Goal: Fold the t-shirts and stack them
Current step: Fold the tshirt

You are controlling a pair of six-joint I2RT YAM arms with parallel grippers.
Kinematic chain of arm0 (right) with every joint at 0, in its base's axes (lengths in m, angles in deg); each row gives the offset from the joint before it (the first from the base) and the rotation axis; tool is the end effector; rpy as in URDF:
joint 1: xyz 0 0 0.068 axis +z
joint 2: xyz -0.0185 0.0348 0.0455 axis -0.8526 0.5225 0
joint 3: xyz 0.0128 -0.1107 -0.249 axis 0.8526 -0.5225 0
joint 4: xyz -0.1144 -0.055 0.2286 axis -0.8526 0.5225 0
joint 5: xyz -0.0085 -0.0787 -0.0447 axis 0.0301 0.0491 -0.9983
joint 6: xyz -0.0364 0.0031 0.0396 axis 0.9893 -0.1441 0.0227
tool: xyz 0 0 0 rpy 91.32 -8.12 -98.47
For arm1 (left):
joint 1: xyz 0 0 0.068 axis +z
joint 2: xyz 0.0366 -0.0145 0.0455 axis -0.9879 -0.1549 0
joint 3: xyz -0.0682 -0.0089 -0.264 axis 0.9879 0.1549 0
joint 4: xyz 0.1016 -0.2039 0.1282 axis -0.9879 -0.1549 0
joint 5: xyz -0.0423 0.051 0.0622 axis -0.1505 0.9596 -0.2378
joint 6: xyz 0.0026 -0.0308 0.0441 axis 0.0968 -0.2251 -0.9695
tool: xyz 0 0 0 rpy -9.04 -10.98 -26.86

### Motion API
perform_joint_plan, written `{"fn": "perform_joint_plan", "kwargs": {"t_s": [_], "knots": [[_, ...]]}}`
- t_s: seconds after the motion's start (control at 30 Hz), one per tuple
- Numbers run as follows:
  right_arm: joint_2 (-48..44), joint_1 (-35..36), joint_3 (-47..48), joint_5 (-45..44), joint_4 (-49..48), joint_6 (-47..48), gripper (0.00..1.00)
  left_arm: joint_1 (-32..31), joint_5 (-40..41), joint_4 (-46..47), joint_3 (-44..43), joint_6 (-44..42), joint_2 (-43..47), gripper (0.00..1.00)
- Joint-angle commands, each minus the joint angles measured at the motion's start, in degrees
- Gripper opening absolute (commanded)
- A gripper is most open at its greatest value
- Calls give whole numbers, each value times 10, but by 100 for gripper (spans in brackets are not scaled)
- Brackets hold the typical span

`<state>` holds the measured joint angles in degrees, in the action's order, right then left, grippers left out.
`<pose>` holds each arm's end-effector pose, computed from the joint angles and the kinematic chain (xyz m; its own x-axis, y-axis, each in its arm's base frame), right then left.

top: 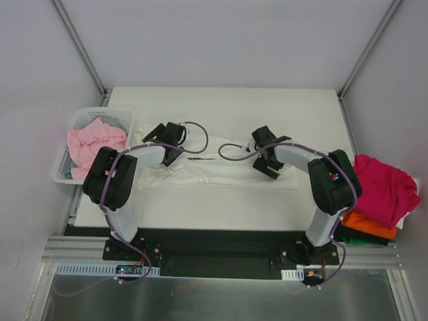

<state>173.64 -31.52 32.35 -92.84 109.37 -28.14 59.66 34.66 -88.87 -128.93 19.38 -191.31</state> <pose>0.3159 0.1434 0.1613 -0.3224 -0.9440 0.0703 -0.7990 0.2315 -0.5550 0.3404 -0.1138 0.1621 -0.5790 0.7354 -0.3522 0.3684 0.6213 0.6916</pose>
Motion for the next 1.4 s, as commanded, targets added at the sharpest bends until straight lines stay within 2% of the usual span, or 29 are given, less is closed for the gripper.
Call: {"fn": "perform_joint_plan", "kwargs": {"t_s": [0.0,0.33,0.67,0.87,1.0,1.37], "knots": [[0,3,-39,33,2,-7,96,1,-12,-34,5,-2,-53,99],[-76,44,-82,85,55,5,96,4,-19,-38,-101,-42,-110,99],[-98,94,-100,116,74,19,96,6,-55,-41,-212,-110,-183,99],[-103,123,-95,146,77,19,96,10,-81,-45,-309,-144,-256,99],[-96,144,-90,156,70,22,96,7,-98,-57,-406,-151,-303,99],[-60,216,-49,186,67,10,96,-23,-137,-75,-612,-198,-439,99]]}}
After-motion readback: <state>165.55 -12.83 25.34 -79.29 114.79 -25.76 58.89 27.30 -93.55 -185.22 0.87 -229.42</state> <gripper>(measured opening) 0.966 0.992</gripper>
